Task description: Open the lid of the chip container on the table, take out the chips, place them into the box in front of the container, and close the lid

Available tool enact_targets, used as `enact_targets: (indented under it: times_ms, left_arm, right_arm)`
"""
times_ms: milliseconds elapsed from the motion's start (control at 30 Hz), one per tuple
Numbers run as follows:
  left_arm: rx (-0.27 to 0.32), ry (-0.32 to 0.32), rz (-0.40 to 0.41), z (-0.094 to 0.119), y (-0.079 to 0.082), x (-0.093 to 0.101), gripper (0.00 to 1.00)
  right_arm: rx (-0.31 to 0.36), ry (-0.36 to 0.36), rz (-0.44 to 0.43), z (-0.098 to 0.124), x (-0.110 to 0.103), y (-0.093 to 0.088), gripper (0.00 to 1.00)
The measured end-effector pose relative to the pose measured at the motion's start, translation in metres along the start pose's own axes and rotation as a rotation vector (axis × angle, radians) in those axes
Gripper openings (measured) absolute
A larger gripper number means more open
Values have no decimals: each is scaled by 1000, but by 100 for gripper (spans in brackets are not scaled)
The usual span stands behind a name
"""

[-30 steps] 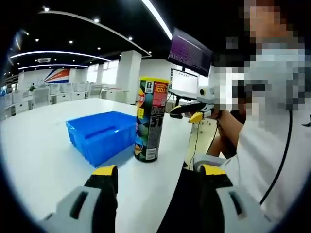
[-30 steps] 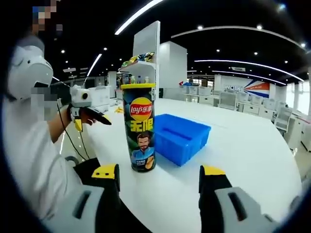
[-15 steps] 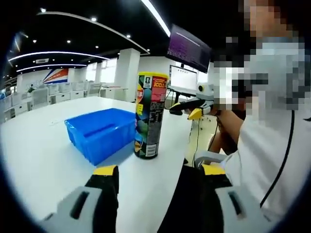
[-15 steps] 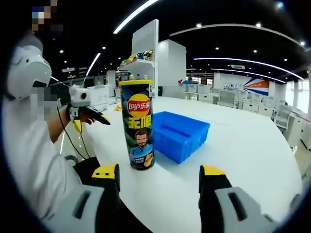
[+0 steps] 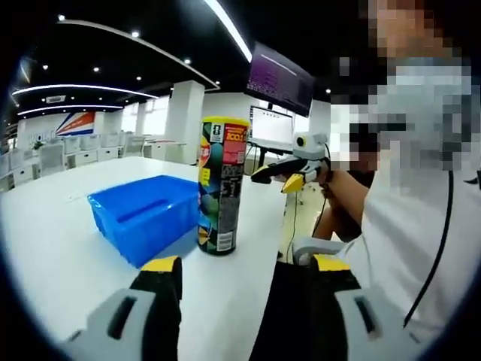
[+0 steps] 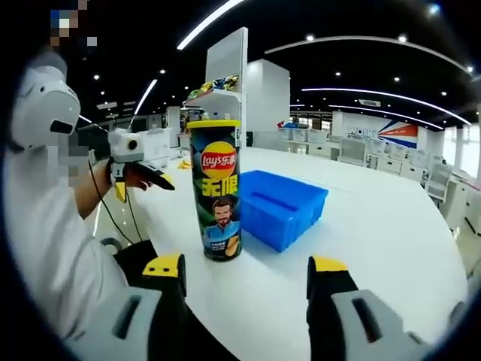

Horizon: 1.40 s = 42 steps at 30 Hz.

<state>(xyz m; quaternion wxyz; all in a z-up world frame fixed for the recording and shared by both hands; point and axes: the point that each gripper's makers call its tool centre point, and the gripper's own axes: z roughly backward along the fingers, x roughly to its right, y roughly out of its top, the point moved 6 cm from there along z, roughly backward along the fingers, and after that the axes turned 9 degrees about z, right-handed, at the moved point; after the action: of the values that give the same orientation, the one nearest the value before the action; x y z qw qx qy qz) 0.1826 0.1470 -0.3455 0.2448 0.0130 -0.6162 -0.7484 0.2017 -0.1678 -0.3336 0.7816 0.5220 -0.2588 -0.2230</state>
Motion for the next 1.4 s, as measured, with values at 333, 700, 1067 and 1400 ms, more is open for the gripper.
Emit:
enact_targets:
  times_ms: [333,700,1067,1400]
  left_arm:
    - [-19,-2,-34,-24,10,-9,70]
    - [-47,-33,-74,-58,13,-22,70]
    - [-61,-67,-96,-82,15,-26,70]
    - [-66,-161,-102,-100,10,-31,73]
  right_arm:
    - [14,0,3,2,0,3,64]
    - [11,16,21,0,-2,5,63]
    - [0,10,30,2,-2,5,62]
    - [7,-10,12,2,-1,3,61]
